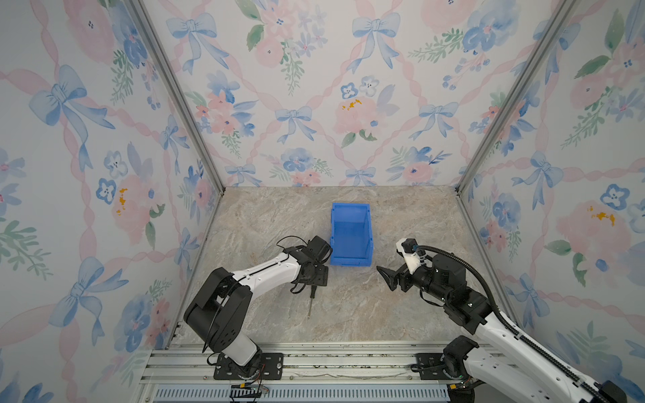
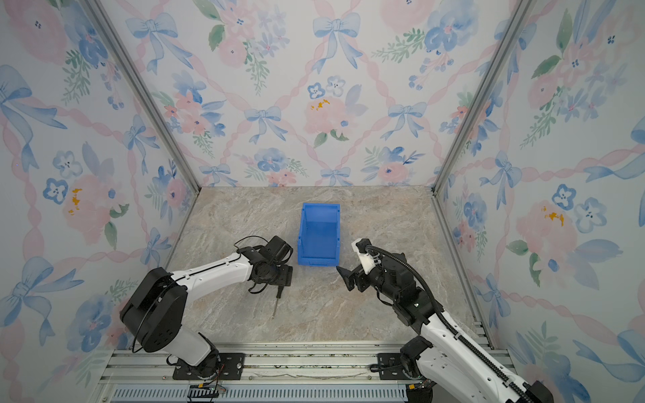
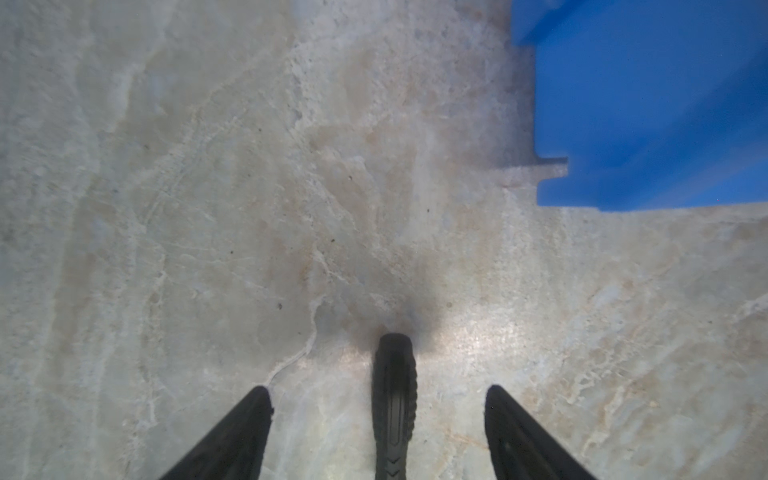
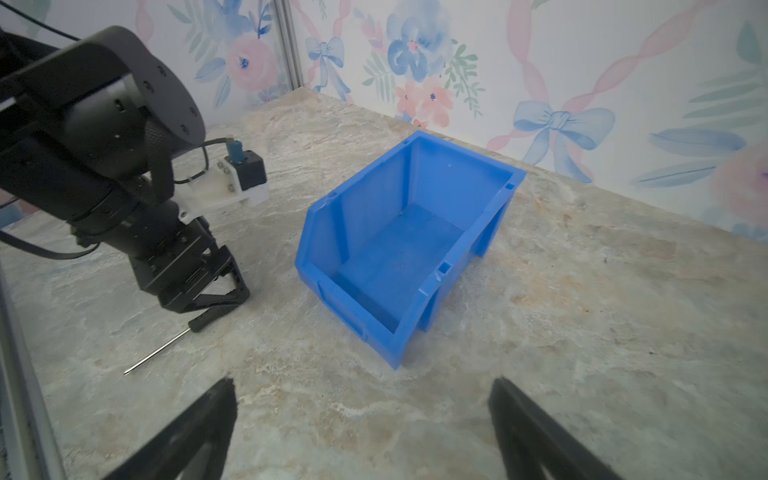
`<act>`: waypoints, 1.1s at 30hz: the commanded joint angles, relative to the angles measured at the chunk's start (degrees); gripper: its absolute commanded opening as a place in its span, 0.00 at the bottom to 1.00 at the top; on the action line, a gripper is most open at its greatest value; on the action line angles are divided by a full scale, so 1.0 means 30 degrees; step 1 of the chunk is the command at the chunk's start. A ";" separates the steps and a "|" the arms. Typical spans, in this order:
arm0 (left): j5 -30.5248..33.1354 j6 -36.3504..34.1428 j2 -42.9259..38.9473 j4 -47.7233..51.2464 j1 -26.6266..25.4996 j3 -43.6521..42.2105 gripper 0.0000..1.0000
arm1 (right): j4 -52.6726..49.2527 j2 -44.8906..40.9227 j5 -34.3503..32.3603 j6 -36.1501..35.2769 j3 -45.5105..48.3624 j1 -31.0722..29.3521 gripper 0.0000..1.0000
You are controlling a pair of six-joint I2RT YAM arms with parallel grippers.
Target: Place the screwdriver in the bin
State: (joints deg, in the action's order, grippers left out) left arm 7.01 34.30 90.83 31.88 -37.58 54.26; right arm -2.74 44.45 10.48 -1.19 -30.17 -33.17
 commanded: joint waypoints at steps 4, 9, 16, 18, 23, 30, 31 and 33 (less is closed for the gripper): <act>0.0455 0.0455 0.1154 0.0419 -0.0326 0.0070 0.71 | -0.0910 -0.0237 0.1590 0.0426 0.0596 -0.0618 0.97; 0.0766 0.0727 0.1932 0.0410 -0.0666 0.0134 0.60 | -0.1338 0.0058 0.1491 0.0095 0.0480 -0.0860 0.97; 0.0969 0.1266 0.2222 0.0417 -0.0963 0.0019 0.38 | -0.1542 0.0090 0.1144 -0.0153 0.0357 -0.1408 0.97; 0.0971 0.1365 0.2215 0.0393 -0.1022 0.0070 0.30 | -0.1561 0.0056 0.1092 -0.0196 0.0334 -0.1424 0.97; 0.0833 0.1412 0.1835 0.0419 -0.1125 0.0207 0.08 | -0.1277 -0.0155 0.0877 -0.0087 0.0551 -0.1417 0.97; 0.0587 0.0904 0.0234 0.0477 -0.1125 0.1152 0.00 | -0.1282 -0.0488 0.0671 -0.0160 0.0508 -0.1421 0.97; 0.0604 0.0736 -0.0008 0.0476 -0.1125 0.1430 0.00 | -0.1282 -0.0545 0.0616 -0.0167 0.0507 -0.1423 0.97; 0.0814 0.0306 -0.0547 0.0477 -0.1097 0.2180 0.00 | -0.1232 -0.0665 0.0503 -0.0116 0.0507 -0.1417 0.97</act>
State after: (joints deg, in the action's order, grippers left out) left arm 9.15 37.47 92.79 32.99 -40.64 56.88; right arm -6.31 43.44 13.08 -1.13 -28.80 -36.93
